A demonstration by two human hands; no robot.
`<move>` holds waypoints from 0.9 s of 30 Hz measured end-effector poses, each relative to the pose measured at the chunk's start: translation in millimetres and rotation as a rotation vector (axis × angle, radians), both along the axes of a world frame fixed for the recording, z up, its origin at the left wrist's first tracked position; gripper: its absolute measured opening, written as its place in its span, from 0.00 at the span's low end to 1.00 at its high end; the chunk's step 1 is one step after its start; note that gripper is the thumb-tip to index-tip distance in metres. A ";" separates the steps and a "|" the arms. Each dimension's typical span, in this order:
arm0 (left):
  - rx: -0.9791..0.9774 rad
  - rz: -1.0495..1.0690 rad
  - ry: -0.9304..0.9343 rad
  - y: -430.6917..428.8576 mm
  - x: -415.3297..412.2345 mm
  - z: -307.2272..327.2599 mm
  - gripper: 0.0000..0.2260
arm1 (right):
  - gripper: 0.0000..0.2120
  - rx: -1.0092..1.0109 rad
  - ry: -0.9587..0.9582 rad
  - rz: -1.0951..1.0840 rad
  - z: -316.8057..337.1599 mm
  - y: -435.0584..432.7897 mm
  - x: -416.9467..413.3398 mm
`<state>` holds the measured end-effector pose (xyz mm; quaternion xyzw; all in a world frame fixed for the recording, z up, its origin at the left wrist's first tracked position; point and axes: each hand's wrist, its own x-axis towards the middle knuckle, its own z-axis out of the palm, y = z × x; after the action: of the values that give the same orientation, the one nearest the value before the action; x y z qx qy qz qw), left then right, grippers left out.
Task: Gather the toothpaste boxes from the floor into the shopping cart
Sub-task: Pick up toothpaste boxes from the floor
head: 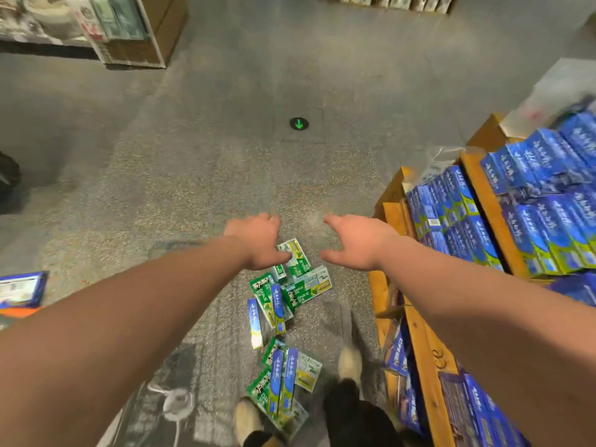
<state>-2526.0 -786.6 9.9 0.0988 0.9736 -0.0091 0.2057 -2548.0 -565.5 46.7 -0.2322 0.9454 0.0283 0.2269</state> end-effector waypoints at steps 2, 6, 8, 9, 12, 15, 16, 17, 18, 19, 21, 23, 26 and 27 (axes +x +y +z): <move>-0.003 0.007 -0.021 4.7 -27.6 -12.5 0.41 | 0.38 0.006 -0.026 -0.002 -17.7 0.9 -34.9; -0.007 0.047 -0.020 7.7 -88.0 -47.8 0.39 | 0.34 -0.002 -0.052 0.031 -62.1 -1.2 -110.5; -0.003 0.095 -0.035 9.6 -117.6 -73.9 0.38 | 0.33 -0.005 -0.074 0.070 -93.1 -6.7 -144.5; 0.013 0.131 -0.052 11.5 -129.8 -89.6 0.37 | 0.32 -0.003 -0.099 0.088 -111.5 -10.0 -157.5; 0.079 0.213 -0.097 17.4 -157.1 -148.2 0.35 | 0.29 -0.012 -0.179 0.167 -181.6 -19.1 -186.2; 0.139 0.277 -0.143 21.0 -157.9 -218.8 0.33 | 0.31 0.029 -0.253 0.223 -258.5 -33.7 -194.3; 0.150 0.305 -0.170 21.5 -154.0 -244.9 0.32 | 0.31 0.041 -0.264 0.240 -284.1 -39.5 -193.5; 0.159 0.341 -0.208 21.5 -149.5 -272.0 0.31 | 0.31 0.048 -0.277 0.257 -311.0 -46.3 -191.9; 0.169 0.384 -0.247 20.5 -144.0 -299.9 0.30 | 0.30 0.043 -0.290 0.276 -336.8 -53.6 -189.4; 0.179 0.423 -0.287 18.9 -138.3 -327.9 0.30 | 0.28 0.035 -0.302 0.295 -363.6 -60.9 -185.9; 0.218 0.489 -0.354 13.8 -127.2 -381.9 0.30 | 0.23 0.027 -0.320 0.322 -416.7 -72.2 -177.5; 0.245 0.562 -0.388 6.2 -117.5 -432.7 0.25 | 0.23 0.043 -0.342 0.338 -469.7 -81.2 -168.3; 0.234 0.682 -0.424 -2.7 -99.6 -503.5 0.21 | 0.25 0.077 -0.359 0.406 -545.9 -91.7 -152.5; 0.223 0.733 -0.441 -3.8 -91.9 -527.1 0.23 | 0.26 0.095 -0.374 0.440 -570.0 -94.1 -147.1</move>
<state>-2617.9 -790.4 -517.2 -0.2318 0.8722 0.1906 0.3863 -2695.1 -659.6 -523.3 -0.4220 0.8117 0.0775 0.3964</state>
